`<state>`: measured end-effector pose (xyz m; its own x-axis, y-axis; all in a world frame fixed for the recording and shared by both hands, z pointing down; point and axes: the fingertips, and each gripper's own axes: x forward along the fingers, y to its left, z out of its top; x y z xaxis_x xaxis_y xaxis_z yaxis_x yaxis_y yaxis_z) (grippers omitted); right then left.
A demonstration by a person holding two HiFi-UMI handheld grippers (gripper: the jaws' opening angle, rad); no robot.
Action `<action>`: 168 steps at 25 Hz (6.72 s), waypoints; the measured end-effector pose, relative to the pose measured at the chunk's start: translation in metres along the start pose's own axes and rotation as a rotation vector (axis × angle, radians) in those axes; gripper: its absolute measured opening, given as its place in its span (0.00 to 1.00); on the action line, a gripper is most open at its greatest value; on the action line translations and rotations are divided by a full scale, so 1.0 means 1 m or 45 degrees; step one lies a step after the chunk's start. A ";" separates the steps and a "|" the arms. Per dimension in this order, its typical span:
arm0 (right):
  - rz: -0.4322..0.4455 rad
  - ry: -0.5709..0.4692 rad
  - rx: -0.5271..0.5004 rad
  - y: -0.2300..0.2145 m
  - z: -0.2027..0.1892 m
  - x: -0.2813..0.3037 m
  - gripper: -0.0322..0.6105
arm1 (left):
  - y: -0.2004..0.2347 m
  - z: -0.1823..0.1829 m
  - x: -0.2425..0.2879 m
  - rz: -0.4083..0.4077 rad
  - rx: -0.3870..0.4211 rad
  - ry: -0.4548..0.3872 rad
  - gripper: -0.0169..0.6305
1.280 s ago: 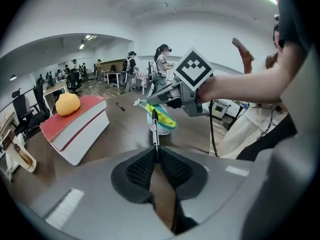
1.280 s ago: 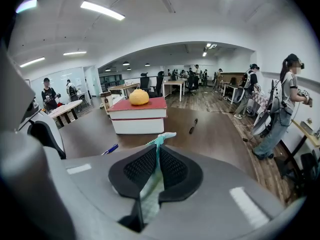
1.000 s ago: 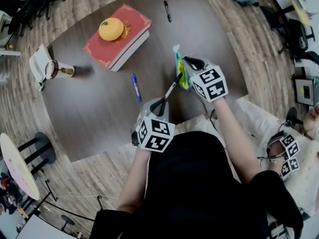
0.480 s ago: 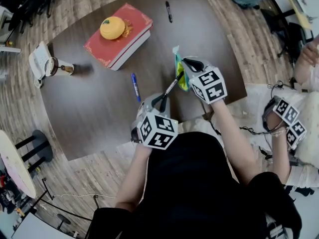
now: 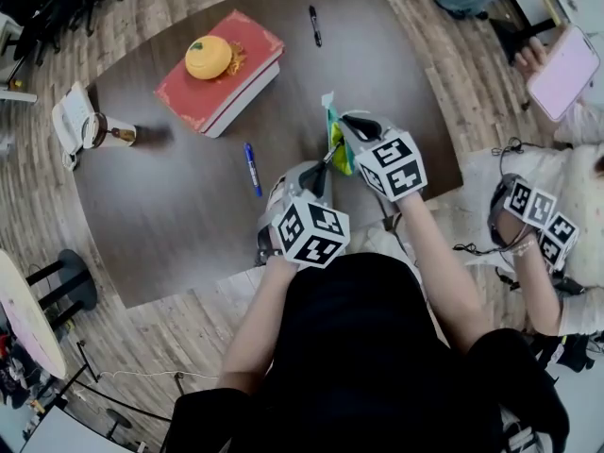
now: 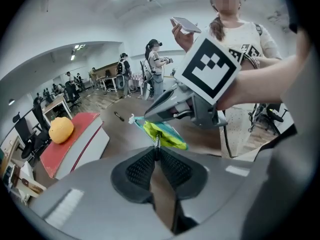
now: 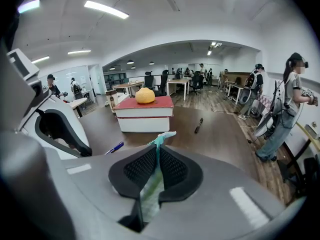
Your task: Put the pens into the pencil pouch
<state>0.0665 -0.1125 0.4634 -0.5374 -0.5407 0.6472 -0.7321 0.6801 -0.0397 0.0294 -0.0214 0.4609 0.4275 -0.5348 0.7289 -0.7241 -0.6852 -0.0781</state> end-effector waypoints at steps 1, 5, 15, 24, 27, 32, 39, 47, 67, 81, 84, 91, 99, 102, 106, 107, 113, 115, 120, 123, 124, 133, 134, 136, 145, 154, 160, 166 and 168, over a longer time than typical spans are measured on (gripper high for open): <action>0.003 0.003 0.000 0.001 -0.001 0.000 0.10 | 0.000 0.003 0.004 0.002 0.007 -0.010 0.08; 0.009 0.003 0.001 0.003 -0.001 -0.001 0.10 | -0.004 0.013 0.017 -0.011 0.006 -0.053 0.09; 0.021 -0.001 -0.001 0.004 0.001 -0.004 0.09 | -0.010 0.019 0.027 -0.020 0.007 -0.090 0.28; 0.023 0.003 0.003 0.001 -0.001 -0.002 0.10 | -0.009 0.018 0.026 -0.017 0.018 -0.112 0.39; 0.018 -0.009 -0.001 0.000 0.002 -0.002 0.10 | -0.008 0.018 0.023 -0.013 0.015 -0.113 0.39; 0.016 -0.003 -0.006 -0.001 0.002 -0.001 0.09 | -0.001 0.008 0.016 0.002 -0.017 -0.103 0.39; 0.024 0.017 -0.026 0.001 0.005 0.006 0.10 | 0.025 -0.036 0.009 0.083 -0.117 -0.017 0.39; 0.024 0.037 -0.064 0.007 0.009 0.017 0.10 | 0.063 -0.104 0.000 0.217 -0.303 0.076 0.39; 0.040 0.084 -0.069 0.023 0.009 0.029 0.10 | 0.085 -0.192 0.013 0.301 -0.478 0.206 0.37; 0.041 0.075 -0.049 0.022 0.009 0.030 0.10 | 0.084 -0.215 0.031 0.284 -0.533 0.245 0.26; 0.044 0.075 -0.044 0.022 0.008 0.030 0.10 | 0.083 -0.217 0.033 0.285 -0.533 0.250 0.24; 0.043 0.070 -0.037 0.020 0.008 0.030 0.10 | 0.078 -0.216 0.037 0.276 -0.545 0.248 0.15; 0.044 0.075 -0.034 0.020 0.006 0.027 0.10 | 0.075 -0.215 0.036 0.248 -0.598 0.236 0.10; 0.043 0.075 -0.034 0.019 0.006 0.027 0.09 | 0.075 -0.214 0.037 0.244 -0.613 0.233 0.09; 0.041 0.075 -0.034 0.018 0.006 0.026 0.10 | 0.077 -0.212 0.035 0.242 -0.639 0.208 0.08; 0.041 0.074 -0.033 0.018 0.006 0.026 0.10 | 0.078 -0.211 0.034 0.243 -0.647 0.203 0.08; 0.040 0.070 -0.033 0.019 0.006 0.027 0.10 | 0.077 -0.209 0.025 0.243 -0.636 0.192 0.08; 0.041 0.065 -0.032 0.019 0.007 0.027 0.10 | 0.076 -0.205 0.020 0.246 -0.623 0.184 0.08; 0.036 0.047 -0.027 0.018 0.009 0.024 0.10 | 0.074 -0.184 0.006 0.247 -0.577 0.136 0.08; 0.032 0.044 -0.025 0.016 0.008 0.023 0.10 | 0.074 -0.167 -0.002 0.242 -0.545 0.107 0.08; 0.030 0.042 -0.023 0.016 0.008 0.023 0.09 | 0.075 -0.161 -0.005 0.240 -0.533 0.094 0.08; 0.023 0.013 -0.006 0.011 0.008 0.018 0.09 | 0.059 -0.124 -0.023 0.221 -0.417 0.016 0.08; 0.023 0.012 -0.002 0.010 0.008 0.017 0.09 | 0.057 -0.121 -0.024 0.218 -0.407 0.013 0.08; 0.025 0.013 0.004 0.009 0.007 0.016 0.09 | 0.054 -0.113 -0.027 0.213 -0.389 0.005 0.08; 0.024 -0.003 0.026 0.006 0.006 0.015 0.09 | 0.047 -0.082 -0.040 0.177 -0.287 -0.045 0.08; 0.021 -0.012 0.035 0.008 0.007 0.012 0.09 | 0.033 -0.066 -0.047 0.106 -0.219 -0.036 0.08; 0.012 -0.027 0.038 0.008 0.008 0.012 0.09 | 0.021 -0.064 -0.043 0.056 -0.179 -0.009 0.08; 0.023 -0.009 0.046 0.012 0.004 0.011 0.09 | 0.009 -0.065 -0.036 0.014 -0.146 0.021 0.08; 0.017 -0.012 0.047 0.012 0.004 0.011 0.09 | 0.007 -0.064 -0.035 0.004 -0.136 0.019 0.08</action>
<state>0.0502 -0.1118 0.4671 -0.5512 -0.5364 0.6391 -0.7395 0.6688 -0.0764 -0.0255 0.0242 0.4780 0.4173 -0.5289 0.7390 -0.7795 -0.6264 -0.0082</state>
